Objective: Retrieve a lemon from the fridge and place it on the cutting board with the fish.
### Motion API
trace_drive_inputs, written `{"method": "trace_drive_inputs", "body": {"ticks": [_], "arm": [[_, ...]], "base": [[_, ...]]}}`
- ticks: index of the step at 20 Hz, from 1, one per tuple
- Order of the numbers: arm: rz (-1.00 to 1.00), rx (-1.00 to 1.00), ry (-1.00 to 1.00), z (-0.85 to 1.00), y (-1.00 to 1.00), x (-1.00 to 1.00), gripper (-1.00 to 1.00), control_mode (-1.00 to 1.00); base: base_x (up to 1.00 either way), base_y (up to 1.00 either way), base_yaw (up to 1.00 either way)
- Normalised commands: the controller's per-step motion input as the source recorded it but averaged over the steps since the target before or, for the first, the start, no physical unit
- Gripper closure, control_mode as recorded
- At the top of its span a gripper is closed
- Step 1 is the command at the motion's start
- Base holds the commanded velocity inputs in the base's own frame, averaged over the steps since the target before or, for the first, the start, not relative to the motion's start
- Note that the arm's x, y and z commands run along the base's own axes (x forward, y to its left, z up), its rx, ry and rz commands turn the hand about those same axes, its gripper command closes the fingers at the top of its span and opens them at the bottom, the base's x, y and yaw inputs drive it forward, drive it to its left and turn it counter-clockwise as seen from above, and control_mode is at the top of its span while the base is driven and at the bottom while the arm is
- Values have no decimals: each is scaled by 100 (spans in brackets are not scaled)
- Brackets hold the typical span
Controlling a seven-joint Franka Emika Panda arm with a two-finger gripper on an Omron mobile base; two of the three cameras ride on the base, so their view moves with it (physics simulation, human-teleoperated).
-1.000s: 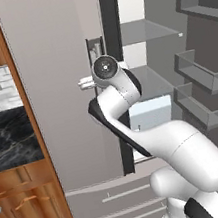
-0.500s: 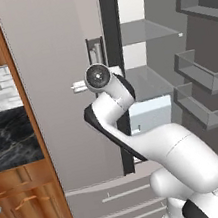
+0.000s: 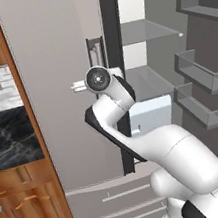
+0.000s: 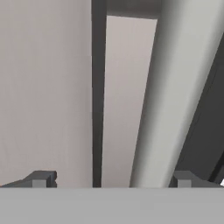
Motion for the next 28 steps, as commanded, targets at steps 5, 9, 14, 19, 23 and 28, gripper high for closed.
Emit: {"method": "trace_drive_inputs", "body": {"ticks": [5,9,14,19,23,28], "arm": [[0,0,-3,-3,-4,22,100,-100],[0,0,0,0,0,4,100,-100],[-5,-1,0,4,2,-12,100,-100],[-14,-4,0,9,24,-77,100,-100],[-19,-6,0,5,39,-82,100,-100],[-28,-12,3,1,65,-77,100,-100]], "base": [[0,0,0],[0,0,0],[0,0,0],[0,0,0],[0,0,0],[0,0,0]]}}
